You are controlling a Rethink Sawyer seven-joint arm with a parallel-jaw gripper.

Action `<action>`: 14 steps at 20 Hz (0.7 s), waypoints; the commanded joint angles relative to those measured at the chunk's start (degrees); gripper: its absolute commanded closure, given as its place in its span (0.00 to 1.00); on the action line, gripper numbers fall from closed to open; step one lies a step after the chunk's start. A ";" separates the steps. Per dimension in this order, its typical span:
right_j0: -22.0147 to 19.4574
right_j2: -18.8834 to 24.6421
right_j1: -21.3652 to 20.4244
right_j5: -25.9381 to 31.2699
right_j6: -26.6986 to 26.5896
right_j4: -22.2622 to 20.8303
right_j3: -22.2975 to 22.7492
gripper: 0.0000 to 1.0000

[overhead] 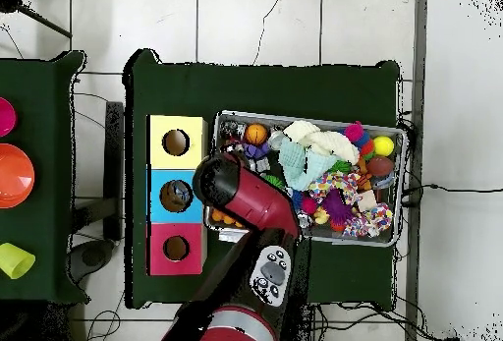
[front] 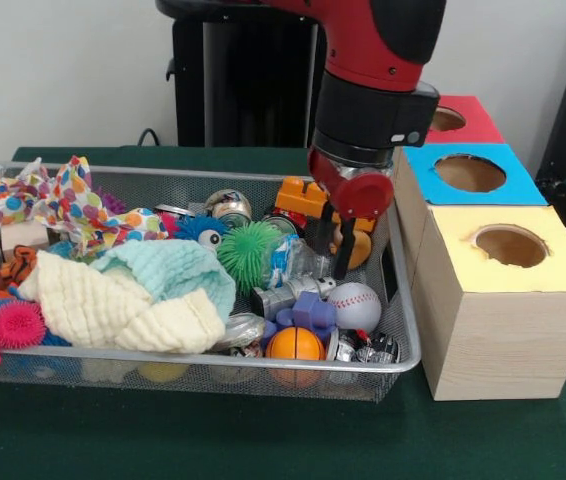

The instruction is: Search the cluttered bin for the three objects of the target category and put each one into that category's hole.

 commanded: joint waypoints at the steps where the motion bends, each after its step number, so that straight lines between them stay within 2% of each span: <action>1: -1.14 3.29 -0.10 10.97 6.81 -1.67 2.57 0.00; 9: -2.82 5.29 -2.40 8.44 4.32 -2.10 6.89 0.00; 14: -5.23 6.97 -3.55 6.59 1.72 -3.08 9.18 0.00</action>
